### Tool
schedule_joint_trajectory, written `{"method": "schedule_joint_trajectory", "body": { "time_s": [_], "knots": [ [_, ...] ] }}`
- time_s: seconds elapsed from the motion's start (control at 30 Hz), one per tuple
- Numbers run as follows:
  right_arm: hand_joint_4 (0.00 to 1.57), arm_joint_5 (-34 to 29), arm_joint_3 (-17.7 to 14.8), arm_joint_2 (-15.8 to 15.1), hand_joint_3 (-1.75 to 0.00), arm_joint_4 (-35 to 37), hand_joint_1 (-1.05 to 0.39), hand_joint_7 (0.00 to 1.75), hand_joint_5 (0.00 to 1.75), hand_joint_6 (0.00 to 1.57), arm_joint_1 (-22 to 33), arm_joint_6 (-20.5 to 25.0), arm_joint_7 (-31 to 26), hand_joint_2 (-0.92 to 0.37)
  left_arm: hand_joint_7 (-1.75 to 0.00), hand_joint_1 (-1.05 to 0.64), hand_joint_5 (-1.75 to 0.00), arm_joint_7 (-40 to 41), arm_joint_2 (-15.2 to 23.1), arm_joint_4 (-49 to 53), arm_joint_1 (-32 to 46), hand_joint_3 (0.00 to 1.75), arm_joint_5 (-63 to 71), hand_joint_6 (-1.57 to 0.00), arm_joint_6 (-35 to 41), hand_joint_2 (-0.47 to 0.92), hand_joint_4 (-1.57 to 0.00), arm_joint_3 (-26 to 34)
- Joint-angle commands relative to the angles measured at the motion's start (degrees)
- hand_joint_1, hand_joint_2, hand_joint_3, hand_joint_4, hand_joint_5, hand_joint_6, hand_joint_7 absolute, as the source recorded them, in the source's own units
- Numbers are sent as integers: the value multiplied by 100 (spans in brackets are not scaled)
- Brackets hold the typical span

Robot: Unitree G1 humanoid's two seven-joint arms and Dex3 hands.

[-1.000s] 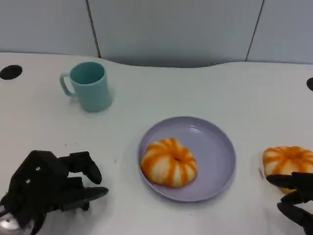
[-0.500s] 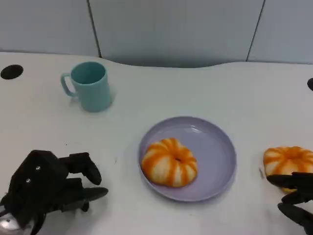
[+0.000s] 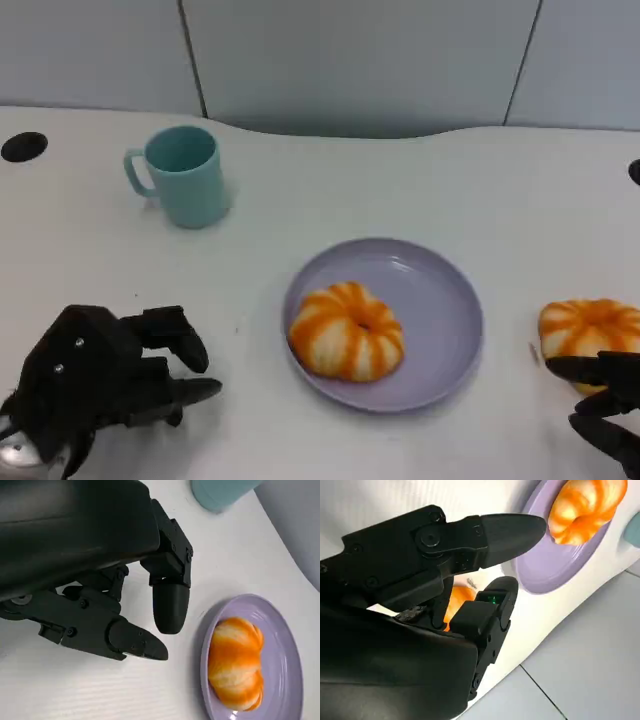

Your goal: Grasp the bread from the table and place it into the plate.

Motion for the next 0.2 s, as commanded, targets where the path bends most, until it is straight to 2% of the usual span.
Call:
{"method": "schedule_joint_trajectory", "body": {
  "time_s": [0.03,0.2],
  "knots": [
    [66,-12,-53,-87,-27,-62,-24,2,76,86,-9,42,-14,-92,-175,-29,-175,74,63,-1,-39,2,-10,-59,104,88,-74,64],
    [68,-49,-45,-97,-28,-21,-25,2,75,86,-35,-18,-36,-92,-175,-28,-175,65,64,77,-70,2,-12,-59,14,88,-74,62]
  ]
}}
